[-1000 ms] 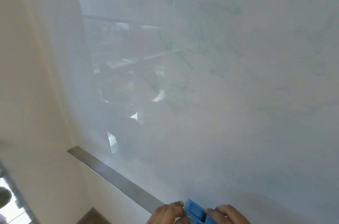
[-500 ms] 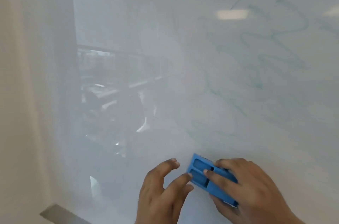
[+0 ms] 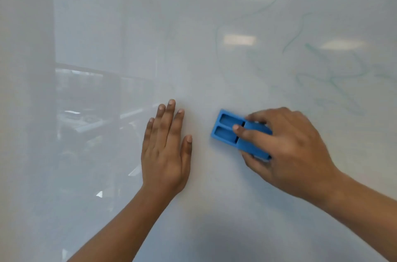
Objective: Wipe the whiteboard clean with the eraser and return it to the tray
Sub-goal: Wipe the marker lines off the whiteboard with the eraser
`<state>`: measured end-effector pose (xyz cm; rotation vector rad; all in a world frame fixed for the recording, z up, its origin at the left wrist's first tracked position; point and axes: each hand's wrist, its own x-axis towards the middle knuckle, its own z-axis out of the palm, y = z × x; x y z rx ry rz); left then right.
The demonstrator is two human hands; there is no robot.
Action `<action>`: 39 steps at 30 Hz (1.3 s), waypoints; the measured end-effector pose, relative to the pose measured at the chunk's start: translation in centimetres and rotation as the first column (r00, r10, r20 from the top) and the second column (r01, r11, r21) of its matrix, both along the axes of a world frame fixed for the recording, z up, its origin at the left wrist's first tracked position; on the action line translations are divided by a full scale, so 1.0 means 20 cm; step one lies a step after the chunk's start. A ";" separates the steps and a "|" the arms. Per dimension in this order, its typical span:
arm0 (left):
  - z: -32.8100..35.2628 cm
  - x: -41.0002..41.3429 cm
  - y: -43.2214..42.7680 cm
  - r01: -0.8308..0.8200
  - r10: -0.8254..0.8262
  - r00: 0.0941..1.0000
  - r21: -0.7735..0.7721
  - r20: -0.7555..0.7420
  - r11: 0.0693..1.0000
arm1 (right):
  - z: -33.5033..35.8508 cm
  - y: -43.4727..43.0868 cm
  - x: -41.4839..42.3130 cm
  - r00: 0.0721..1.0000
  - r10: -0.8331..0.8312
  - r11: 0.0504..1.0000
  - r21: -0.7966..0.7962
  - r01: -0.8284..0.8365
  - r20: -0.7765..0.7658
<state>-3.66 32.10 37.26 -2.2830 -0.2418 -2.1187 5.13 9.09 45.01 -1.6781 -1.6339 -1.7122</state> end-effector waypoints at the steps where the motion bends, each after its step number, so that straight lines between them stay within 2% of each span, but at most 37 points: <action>1: 0.04 0.01 0.01 0.011 -0.011 1.000 -0.007 0.007 1.000 | 0.10 0.00 -0.01 1.000 -0.017 0.999 0.045 0.018 -0.025; 4: 0.06 0.04 0.01 0.038 -0.038 0.999 -0.012 0.016 0.999 | 0.17 0.01 -0.05 0.998 -0.059 0.998 0.025 0.060 -0.026; 6: 0.05 0.04 0.01 0.038 -0.038 0.999 0.011 0.010 0.999 | 0.04 0.02 -0.07 0.997 -0.040 0.988 -0.143 0.049 0.065; 8: 0.05 0.05 0.01 0.045 -0.045 0.999 0.015 0.016 0.999 | -0.19 0.01 -0.04 0.984 0.038 0.932 -0.362 0.028 0.174; 10: 0.05 0.05 0.01 0.058 -0.058 0.998 0.012 0.017 0.998 | -0.39 -0.02 0.02 0.958 0.024 0.877 -0.466 0.117 0.285; 12: 0.05 0.04 0.01 0.084 -0.085 0.996 0.020 0.028 0.996 | -0.47 -0.02 0.05 0.953 0.012 0.891 -0.436 0.128 0.304; 14: 0.04 0.04 0.01 0.117 -0.118 0.992 0.023 0.054 0.993 | -0.39 0.03 0.03 0.939 0.047 0.926 -0.367 0.087 0.341; 17: 0.03 0.04 0.02 0.168 -0.164 0.979 -0.024 0.120 0.985 | -0.03 0.10 -0.07 0.958 0.041 0.966 -0.255 0.034 0.283; 20: 0.03 0.03 0.02 0.201 -0.190 0.972 -0.069 0.141 0.977 | 0.35 0.16 -0.10 0.981 -0.078 0.997 -0.011 0.081 0.178; 22: 0.03 0.03 0.02 0.218 -0.207 0.967 -0.059 0.151 0.974 | 0.50 0.20 -0.13 0.987 -0.114 0.993 0.052 0.109 0.117; 25: 0.04 0.04 0.02 0.255 -0.238 0.951 -0.066 0.196 0.965 | 0.45 0.26 -0.16 0.979 -0.114 0.992 -0.040 0.123 0.167; 29: 0.04 0.03 0.02 0.322 -0.285 0.921 -0.106 0.266 0.941 | 0.20 0.28 -0.18 0.954 -0.062 0.916 -0.363 0.171 0.293; 31: 0.04 0.03 0.02 0.336 -0.296 0.915 -0.111 0.273 0.935 | 0.20 0.32 -0.18 0.938 -0.022 0.898 -0.405 0.170 0.346; 33: 0.04 0.03 0.02 0.340 -0.299 0.913 -0.115 0.279 0.933 | 0.33 0.38 -0.20 0.929 -0.023 0.936 -0.318 0.150 0.370; 35: 0.05 0.02 0.02 0.326 -0.282 0.917 -0.119 0.282 0.938 | 0.55 0.47 -0.23 0.937 -0.065 0.980 -0.153 0.125 0.344; 37: 0.05 0.02 0.02 0.282 -0.247 0.938 -0.119 0.243 0.952 | 0.78 0.55 -0.27 0.965 -0.105 0.994 -0.001 0.108 0.241; 39: 0.04 0.04 0.04 0.169 -0.147 0.971 -0.101 0.190 0.981 | 0.92 0.59 -0.30 0.988 -0.097 0.994 0.057 0.091 0.117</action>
